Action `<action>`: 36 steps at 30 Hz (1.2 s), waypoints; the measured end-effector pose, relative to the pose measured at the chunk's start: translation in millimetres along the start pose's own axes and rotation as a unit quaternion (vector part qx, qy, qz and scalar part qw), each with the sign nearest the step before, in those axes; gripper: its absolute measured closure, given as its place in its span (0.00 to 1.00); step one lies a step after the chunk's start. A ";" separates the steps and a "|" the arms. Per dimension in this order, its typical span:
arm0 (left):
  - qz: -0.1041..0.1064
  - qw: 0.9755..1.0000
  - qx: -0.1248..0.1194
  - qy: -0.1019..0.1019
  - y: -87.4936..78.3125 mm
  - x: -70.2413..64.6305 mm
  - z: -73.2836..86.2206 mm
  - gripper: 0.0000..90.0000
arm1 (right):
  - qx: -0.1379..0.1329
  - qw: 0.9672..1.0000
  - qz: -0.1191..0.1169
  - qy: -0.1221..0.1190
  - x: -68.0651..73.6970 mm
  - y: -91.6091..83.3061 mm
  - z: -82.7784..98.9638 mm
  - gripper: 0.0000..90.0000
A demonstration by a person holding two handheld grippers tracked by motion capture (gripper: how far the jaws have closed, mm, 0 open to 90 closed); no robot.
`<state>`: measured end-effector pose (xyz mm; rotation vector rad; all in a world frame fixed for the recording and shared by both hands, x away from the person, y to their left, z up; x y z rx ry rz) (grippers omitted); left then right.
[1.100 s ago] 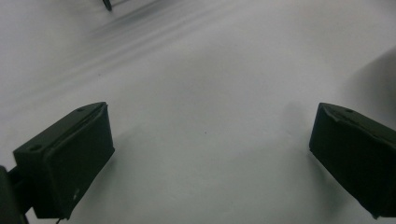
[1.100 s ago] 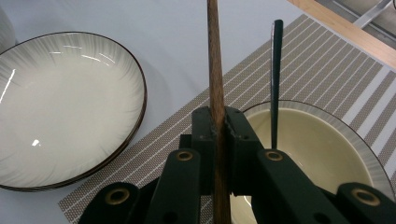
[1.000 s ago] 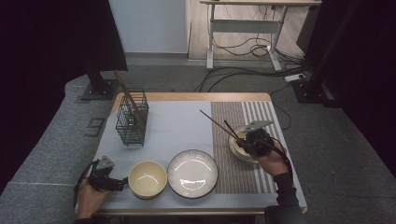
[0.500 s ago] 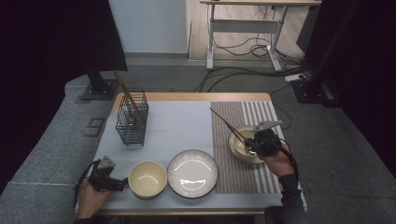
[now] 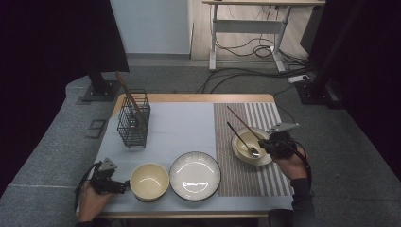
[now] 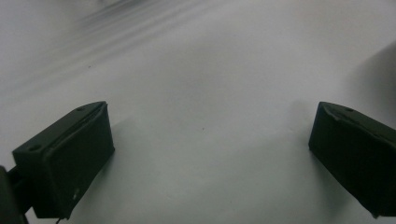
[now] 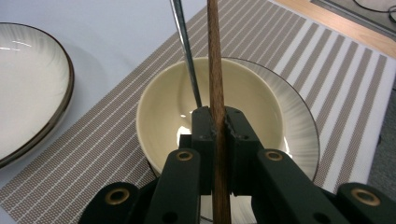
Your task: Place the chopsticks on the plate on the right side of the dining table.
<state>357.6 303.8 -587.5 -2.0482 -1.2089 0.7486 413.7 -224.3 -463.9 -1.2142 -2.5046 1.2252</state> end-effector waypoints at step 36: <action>0.000 1.000 0.000 0.000 0.0 -0.1 0.1 0.00 | 0.050 0.996 0.048 0.053 -34.8 8.2 58.8 0.93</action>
Point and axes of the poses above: each handheld gripper's, and its own axes: y roughly forward along the jaws, z roughly out of its underside, x roughly to its left, the point moved 8 cm from there along y, roughly forward along the jaws, and after that the axes turned 14 degrees about -y, right-handed, at the moved point
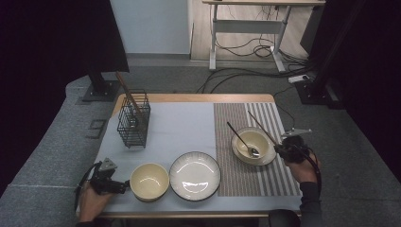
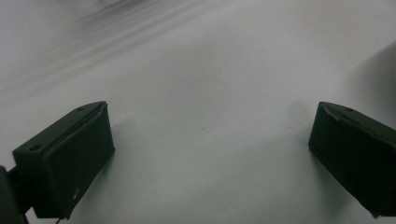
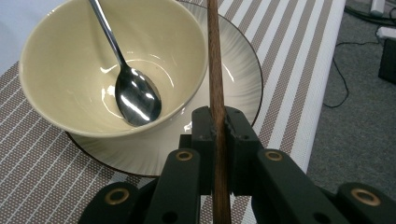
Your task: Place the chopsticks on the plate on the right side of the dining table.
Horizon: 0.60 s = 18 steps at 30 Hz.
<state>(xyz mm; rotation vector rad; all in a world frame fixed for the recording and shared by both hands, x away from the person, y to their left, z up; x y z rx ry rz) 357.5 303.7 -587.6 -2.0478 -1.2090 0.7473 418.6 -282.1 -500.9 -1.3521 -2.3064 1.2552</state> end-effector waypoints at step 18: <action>-0.001 1.000 0.000 0.000 -0.1 -0.2 0.2 0.00 | 0.033 0.999 -0.015 0.016 -0.6 17.9 18.8 0.93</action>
Point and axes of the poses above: each handheld gripper's, and its own axes: y roughly forward along the jaws, z roughly out of its underside, x roughly to its left, the point moved 8 cm from there along y, roughly forward along the jaws, and after that the axes turned 14 degrees about -y, right-handed, at the moved point
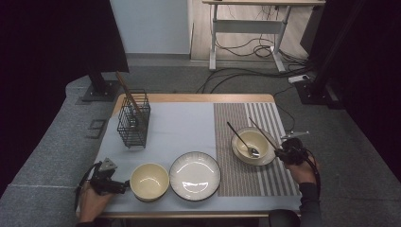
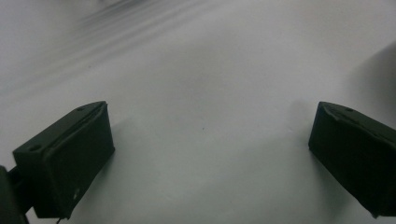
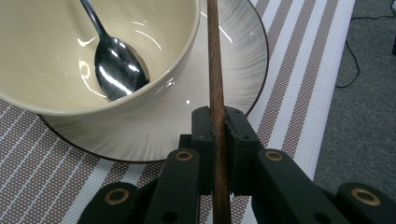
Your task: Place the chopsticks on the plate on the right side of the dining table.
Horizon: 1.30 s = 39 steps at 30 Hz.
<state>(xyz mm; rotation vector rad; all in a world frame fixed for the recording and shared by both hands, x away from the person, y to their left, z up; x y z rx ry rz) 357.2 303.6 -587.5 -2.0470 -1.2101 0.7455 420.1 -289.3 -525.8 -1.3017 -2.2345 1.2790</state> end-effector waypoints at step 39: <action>-0.001 1.000 -0.001 0.000 -0.1 -0.3 0.1 0.00 | 0.013 0.999 -0.031 -0.021 6.7 16.2 4.1 0.93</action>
Point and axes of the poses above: each handheld gripper's, and its own axes: y roughly forward along the jaws, z roughly out of its underside, x roughly to its left, the point moved 8 cm from there along y, roughly forward along the jaws, and after that the axes turned 14 degrees about -y, right-handed, at the moved point
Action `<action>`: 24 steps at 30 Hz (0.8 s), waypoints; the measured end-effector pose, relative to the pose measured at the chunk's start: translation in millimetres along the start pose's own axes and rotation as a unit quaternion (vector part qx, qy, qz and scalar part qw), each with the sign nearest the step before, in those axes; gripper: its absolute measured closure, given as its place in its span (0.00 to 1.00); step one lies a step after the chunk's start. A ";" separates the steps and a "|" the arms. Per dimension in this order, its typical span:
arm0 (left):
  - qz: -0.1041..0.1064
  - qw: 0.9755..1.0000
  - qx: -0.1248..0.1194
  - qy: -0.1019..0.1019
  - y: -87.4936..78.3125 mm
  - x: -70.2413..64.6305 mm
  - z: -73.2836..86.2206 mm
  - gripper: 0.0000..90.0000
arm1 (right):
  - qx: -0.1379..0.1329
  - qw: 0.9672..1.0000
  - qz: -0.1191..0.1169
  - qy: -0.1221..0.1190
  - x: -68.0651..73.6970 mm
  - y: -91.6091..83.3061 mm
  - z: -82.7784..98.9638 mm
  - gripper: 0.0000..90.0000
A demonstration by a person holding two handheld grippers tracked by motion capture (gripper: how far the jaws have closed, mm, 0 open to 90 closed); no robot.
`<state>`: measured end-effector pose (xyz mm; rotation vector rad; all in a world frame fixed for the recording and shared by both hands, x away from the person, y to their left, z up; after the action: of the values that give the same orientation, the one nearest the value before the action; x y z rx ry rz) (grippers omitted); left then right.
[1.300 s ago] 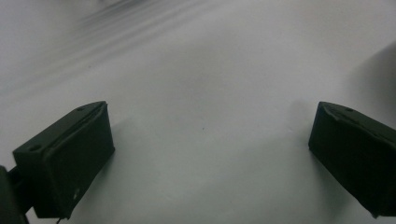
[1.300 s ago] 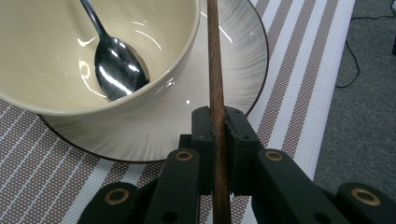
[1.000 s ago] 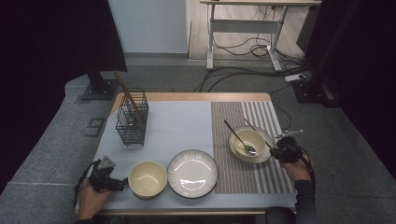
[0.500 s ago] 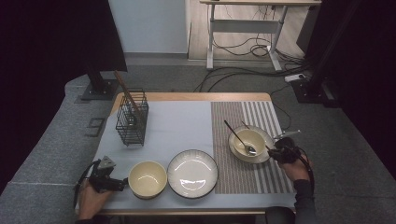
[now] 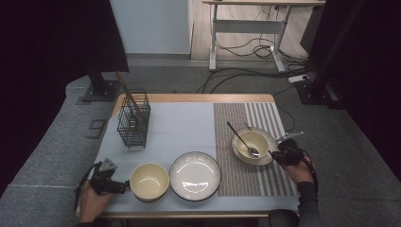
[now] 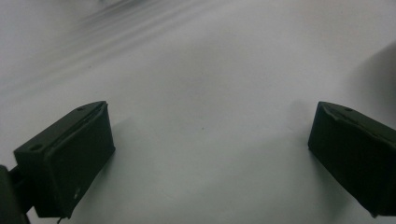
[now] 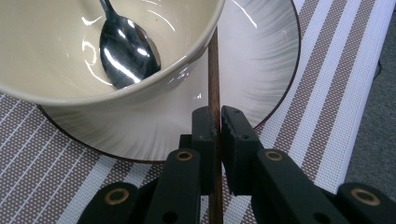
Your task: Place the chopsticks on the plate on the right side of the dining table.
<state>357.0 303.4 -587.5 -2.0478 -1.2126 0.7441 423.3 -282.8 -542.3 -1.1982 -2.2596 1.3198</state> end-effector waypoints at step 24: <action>0.001 1.000 -0.003 0.001 -0.4 -0.7 0.1 0.01 | -0.001 1.000 -0.002 -0.002 -0.2 -7.6 3.9 0.93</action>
<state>356.4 303.0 -587.2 -2.0536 -1.2139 0.7405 417.1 -287.1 -538.2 -1.1930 -2.2651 1.3211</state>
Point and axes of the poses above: each handheld gripper's, and its own axes: y roughly forward along the jaws, z roughly out of its underside, x roughly to its left, the point moved 8 cm from there along y, roughly forward along the jaws, and after that the axes turned 14 degrees about -y, right-handed, at the moved point
